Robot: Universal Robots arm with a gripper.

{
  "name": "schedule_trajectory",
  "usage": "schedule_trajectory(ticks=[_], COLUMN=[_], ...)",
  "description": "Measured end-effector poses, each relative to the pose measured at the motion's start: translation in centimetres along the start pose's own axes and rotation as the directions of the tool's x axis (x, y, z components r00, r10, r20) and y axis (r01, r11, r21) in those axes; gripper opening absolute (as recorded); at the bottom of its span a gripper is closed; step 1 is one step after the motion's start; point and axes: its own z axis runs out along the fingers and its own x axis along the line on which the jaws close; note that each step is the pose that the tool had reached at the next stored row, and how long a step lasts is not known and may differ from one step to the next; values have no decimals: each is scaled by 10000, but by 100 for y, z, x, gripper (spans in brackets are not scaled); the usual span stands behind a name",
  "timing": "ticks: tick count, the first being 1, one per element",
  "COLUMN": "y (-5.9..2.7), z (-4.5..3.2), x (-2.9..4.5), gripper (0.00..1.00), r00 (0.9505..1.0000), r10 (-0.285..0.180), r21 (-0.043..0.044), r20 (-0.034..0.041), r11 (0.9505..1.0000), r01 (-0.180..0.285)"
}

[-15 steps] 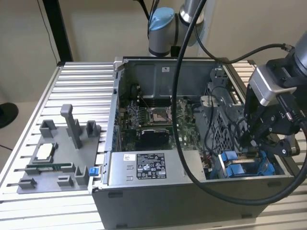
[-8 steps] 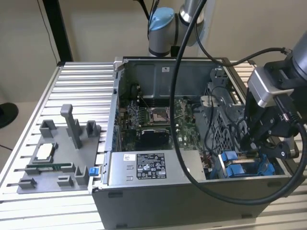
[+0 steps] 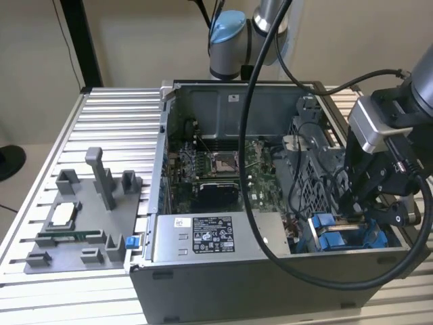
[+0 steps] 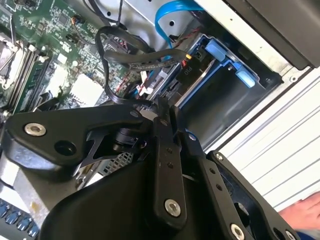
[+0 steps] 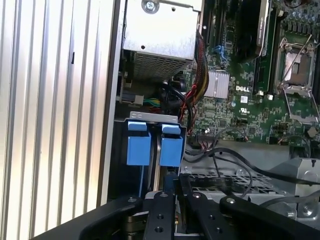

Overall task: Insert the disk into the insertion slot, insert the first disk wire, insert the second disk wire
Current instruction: 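Insert the second disk wire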

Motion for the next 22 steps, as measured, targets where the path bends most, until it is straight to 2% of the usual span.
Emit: schedule_trajectory(ticks=[4,6,8,13,14,18,22], y=[-4,-7,-7,-9,-9,-9,-10], z=[21,24,30,47,50,52,67], x=[-1,-1,-1,-2,-4,-4,-12], gripper=[0,0,0,0,0,0,0], r00=[10000,10000,10000,10000,10000,10000,9999], r10=[0,-12,-30,-81,-85,-83,-92], r21=[28,92,203,553,592,599,667], r20=[2,0,-5,-35,-47,-55,-62], r11=[10000,10000,9998,9984,9982,9982,9977], r01=[0,12,30,83,88,87,96])
